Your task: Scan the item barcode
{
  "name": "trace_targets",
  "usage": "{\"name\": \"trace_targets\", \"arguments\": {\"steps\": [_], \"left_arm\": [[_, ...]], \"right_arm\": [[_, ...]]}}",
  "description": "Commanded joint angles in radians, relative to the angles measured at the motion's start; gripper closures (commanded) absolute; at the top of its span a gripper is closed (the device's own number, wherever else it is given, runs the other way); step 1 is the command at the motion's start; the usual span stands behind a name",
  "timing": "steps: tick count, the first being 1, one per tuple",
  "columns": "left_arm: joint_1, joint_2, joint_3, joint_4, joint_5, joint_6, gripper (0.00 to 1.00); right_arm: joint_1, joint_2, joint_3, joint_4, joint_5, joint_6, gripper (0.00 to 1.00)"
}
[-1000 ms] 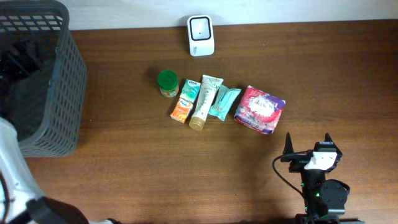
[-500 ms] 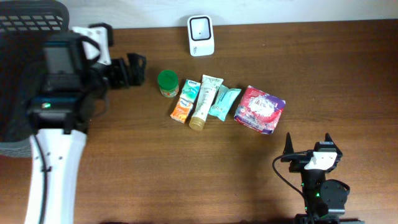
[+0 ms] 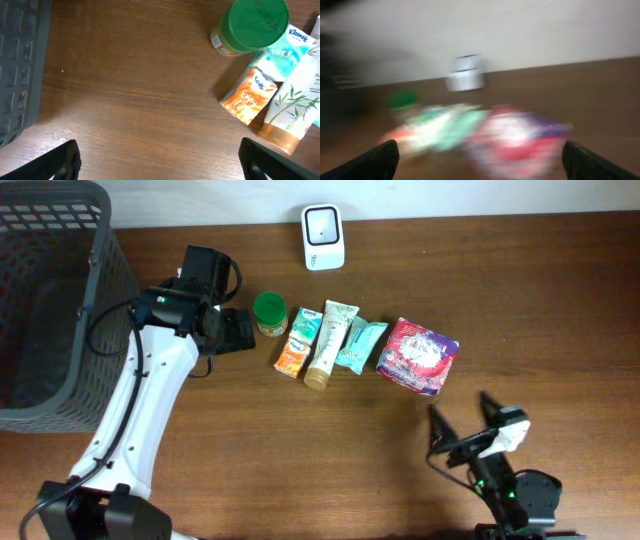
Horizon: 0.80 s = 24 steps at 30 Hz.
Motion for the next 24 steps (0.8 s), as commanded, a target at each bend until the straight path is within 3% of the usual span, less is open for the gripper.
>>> {"name": "trace_targets", "arguments": {"steps": [1, 2, 5, 7, 9, 13, 15, 17, 20, 24], "left_arm": [[-0.003, 0.005, 0.001, -0.002, -0.014, -0.013, 0.01], [-0.003, 0.005, 0.001, -0.002, -0.014, -0.013, 0.01], [-0.003, 0.005, 0.001, -0.002, -0.014, -0.013, 0.01], [-0.003, 0.005, 0.001, -0.002, -0.014, -0.013, 0.01], [-0.003, 0.005, 0.001, 0.0, -0.014, -0.013, 0.01], [-0.003, 0.005, 0.001, -0.002, -0.014, -0.013, 0.01], [-0.003, 0.005, 0.001, -0.002, -0.014, -0.013, 0.01], [-0.003, 0.005, 0.001, -0.002, -0.014, -0.013, 0.01], [-0.003, 0.005, 0.001, -0.002, -0.014, -0.013, 0.01], [-0.003, 0.005, 0.001, -0.002, -0.014, -0.013, 0.01]], "right_arm": [[-0.005, -0.005, -0.008, 0.03, -0.389, 0.296, 0.01], [-0.005, -0.005, -0.008, 0.047, -0.37, 0.322, 0.01], [-0.005, -0.004, 0.007, 0.346, -0.352, 0.446, 0.02], [-0.005, 0.01, 0.107, 0.306, -0.29, 0.394, 0.02], [-0.005, 0.067, 0.23, 0.175, -0.227, 0.272, 0.02], [-0.005, 0.369, 0.616, -0.272, 0.005, 0.008, 0.02], [-0.005, 0.606, 0.878, -0.554, 0.128, -0.074, 0.02], [-0.005, 0.798, 1.063, -0.73, 0.18, -0.149, 0.01], [-0.005, 1.041, 1.225, -0.85, 0.169, -0.2, 0.01], [-0.01, 1.324, 1.234, -0.936, 0.152, -0.183, 0.02]]}}
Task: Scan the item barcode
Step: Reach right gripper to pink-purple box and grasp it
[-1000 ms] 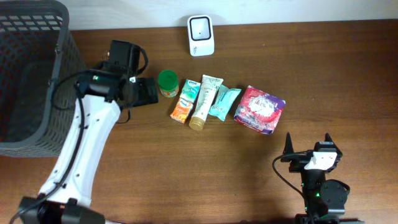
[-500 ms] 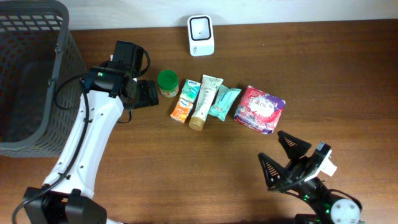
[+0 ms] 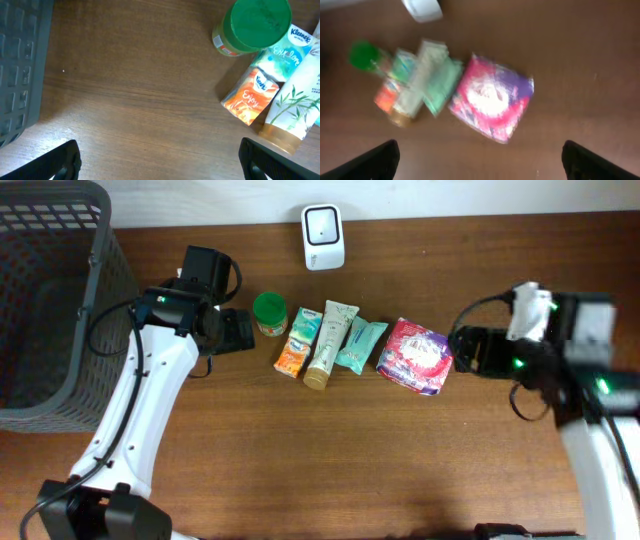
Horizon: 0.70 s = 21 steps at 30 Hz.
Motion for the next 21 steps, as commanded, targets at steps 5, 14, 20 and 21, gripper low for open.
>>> {"name": "trace_targets", "arguments": {"steps": [5, 14, 20, 21], "left_arm": [[-0.003, 0.003, 0.002, -0.001, -0.011, -0.013, 0.01], [-0.003, 0.003, 0.002, -0.001, -0.011, -0.013, 0.01], [-0.003, 0.003, 0.002, -0.001, -0.011, -0.013, 0.01], [-0.003, 0.003, 0.002, -0.001, -0.011, -0.013, 0.01]], "right_arm": [[-0.136, 0.411, 0.007, -0.013, -0.27, -0.067, 0.01], [-0.249, 0.835, 0.007, 0.007, -0.798, -0.411, 0.21], [-0.244, 0.848, -0.002, 0.113, -0.621, -0.277, 0.13], [-0.244, 0.848, -0.008, 0.12, -0.621, -0.274, 0.13]]}}
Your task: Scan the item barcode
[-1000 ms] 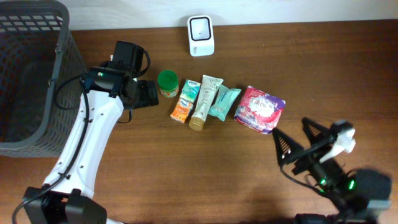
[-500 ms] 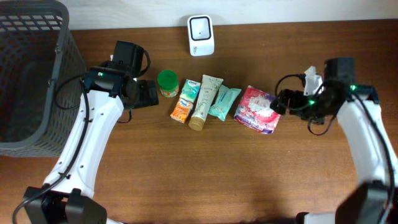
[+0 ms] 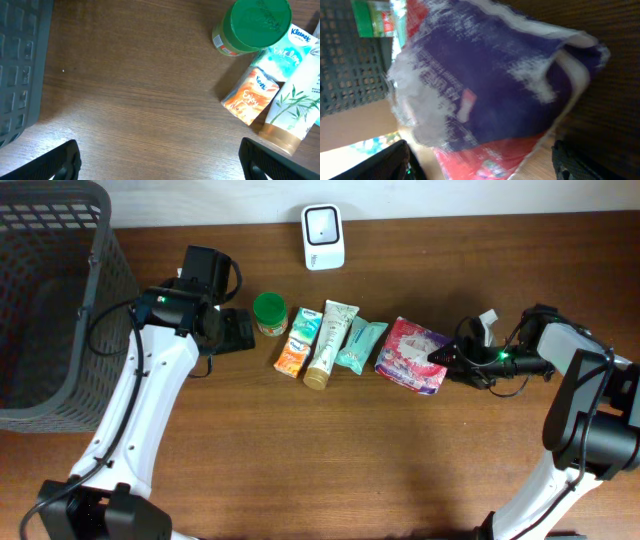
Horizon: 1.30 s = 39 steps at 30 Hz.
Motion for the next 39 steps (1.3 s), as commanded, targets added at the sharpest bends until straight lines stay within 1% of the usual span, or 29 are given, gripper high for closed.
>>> {"name": "trace_targets", "arguments": {"steps": [1, 4, 5, 6, 7, 8, 9, 10, 11, 14, 15, 17, 18, 19, 20, 22, 23, 26, 29, 31, 32, 33, 34, 38, 39], "left_arm": [[-0.003, 0.003, 0.002, 0.0, -0.011, -0.013, 0.01], [-0.003, 0.003, 0.002, 0.0, -0.011, -0.013, 0.01], [-0.003, 0.003, 0.002, 0.0, -0.011, -0.013, 0.01], [-0.003, 0.003, 0.002, 0.0, -0.011, -0.013, 0.01], [-0.003, 0.003, 0.002, 0.0, -0.011, -0.013, 0.01], [-0.003, 0.003, 0.002, 0.0, -0.01, -0.013, 0.01], [-0.003, 0.003, 0.002, 0.0, -0.011, -0.013, 0.01], [-0.003, 0.003, 0.002, 0.0, -0.011, -0.013, 0.01], [-0.003, 0.003, 0.002, 0.0, -0.011, -0.013, 0.01], [-0.003, 0.003, 0.002, 0.0, -0.011, -0.013, 0.01], [-0.003, 0.003, 0.002, 0.0, -0.011, -0.013, 0.01], [-0.003, 0.003, 0.002, 0.0, -0.011, -0.013, 0.01], [-0.003, 0.003, 0.002, 0.0, -0.01, -0.013, 0.01], [-0.003, 0.003, 0.002, 0.0, -0.011, -0.013, 0.01], [-0.003, 0.003, 0.002, 0.0, -0.011, -0.013, 0.01], [-0.003, 0.003, 0.002, 0.0, -0.011, -0.013, 0.01], [-0.003, 0.003, 0.002, 0.0, -0.011, -0.013, 0.01], [-0.003, 0.003, 0.002, 0.0, -0.011, -0.013, 0.01], [-0.003, 0.003, 0.002, 0.0, -0.011, -0.013, 0.01], [-0.003, 0.003, 0.002, 0.0, -0.011, -0.013, 0.01], [-0.003, 0.003, 0.002, 0.0, -0.011, -0.013, 0.01], [-0.003, 0.003, 0.002, 0.0, -0.011, -0.013, 0.01], [-0.003, 0.003, 0.002, 0.0, -0.011, -0.013, 0.01], [-0.003, 0.003, 0.002, 0.0, -0.011, -0.013, 0.01], [-0.003, 0.003, 0.002, 0.0, -0.011, -0.013, 0.01]], "right_arm": [[0.006, 0.006, -0.013, 0.018, 0.05, 0.044, 0.13], [0.013, 0.006, -0.064, 0.118, 0.071, 0.138, 0.16], [0.025, 0.006, -0.072, 0.142, 0.071, 0.153, 0.21], [0.037, 0.006, -0.072, 0.151, 0.072, 0.156, 0.29], [0.05, 0.006, -0.072, 0.159, 0.073, 0.164, 0.41], [0.065, 0.006, -0.072, 0.167, 0.098, 0.196, 0.57], [0.088, 0.005, -0.071, 0.179, 0.171, 0.256, 0.73], [0.107, 0.002, -0.066, 0.183, 0.241, 0.296, 0.8], [0.124, -0.01, -0.042, 0.158, 0.303, 0.319, 0.83], [0.137, -0.08, 0.076, 0.003, 0.43, 0.32, 0.89], [0.141, -0.103, 0.129, -0.06, 0.495, 0.331, 0.89], [0.162, -0.145, 0.261, -0.22, 0.691, 0.376, 0.89], [0.187, -0.159, 0.351, -0.333, 0.82, 0.419, 0.89], [0.213, -0.161, 0.427, -0.436, 0.945, 0.485, 0.89], [0.257, -0.161, 0.503, -0.548, 1.132, 0.587, 0.89], [0.337, -0.158, 0.528, -0.678, 1.456, 0.736, 0.92], [0.366, -0.149, 0.518, -0.741, 1.563, 0.816, 0.93], [0.38, -0.135, 0.458, -0.708, 1.601, 0.829, 0.94], [0.38, -0.118, 0.385, -0.627, 1.599, 0.824, 0.94], [0.393, -0.105, 0.349, -0.565, 1.58, 0.795, 0.93], [0.411, -0.089, 0.341, -0.532, 1.552, 0.752, 0.89], [0.429, -0.076, 0.34, -0.523, 1.526, 0.744, 0.8], [0.444, -0.069, 0.34, -0.514, 1.507, 0.744, 0.66], [0.553, -0.067, 0.364, -0.465, 1.345, 0.727, 0.62], [0.588, -0.067, 0.398, -0.466, 1.313, 0.727, 0.49]]}}
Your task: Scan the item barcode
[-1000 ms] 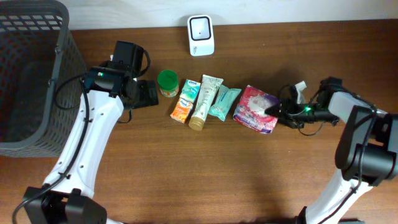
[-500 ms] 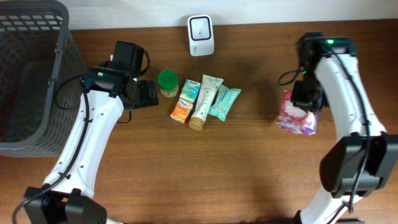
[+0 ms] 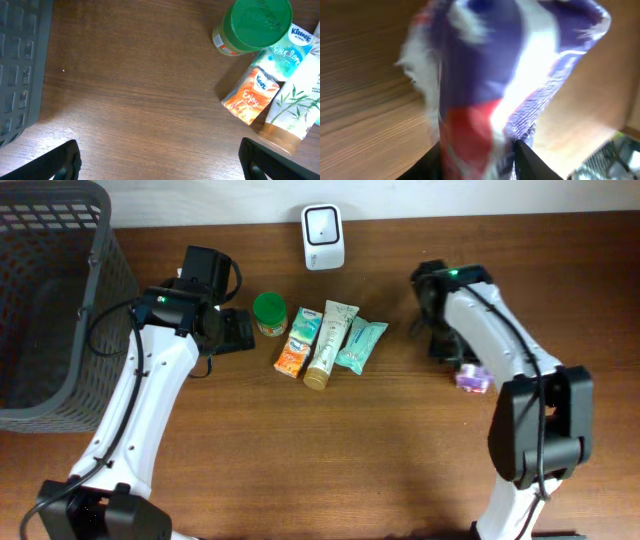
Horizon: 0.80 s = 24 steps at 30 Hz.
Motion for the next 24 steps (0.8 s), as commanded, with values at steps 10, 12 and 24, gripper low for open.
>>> {"name": "trace_targets", "arguments": {"steps": [10, 12, 24], "left_arm": [[-0.003, 0.003, 0.002, 0.001, -0.011, -0.013, 0.01], [-0.003, 0.003, 0.002, 0.001, -0.01, -0.013, 0.01], [-0.003, 0.003, 0.002, 0.001, -0.011, -0.013, 0.01]], "right_arm": [[-0.097, 0.007, 0.431, -0.2, -0.296, -0.293, 0.05], [-0.219, 0.013, 0.4, -0.198, -0.491, -0.448, 0.04], [-0.549, 0.023, -0.164, 0.275, -1.276, -0.73, 0.07]]}}
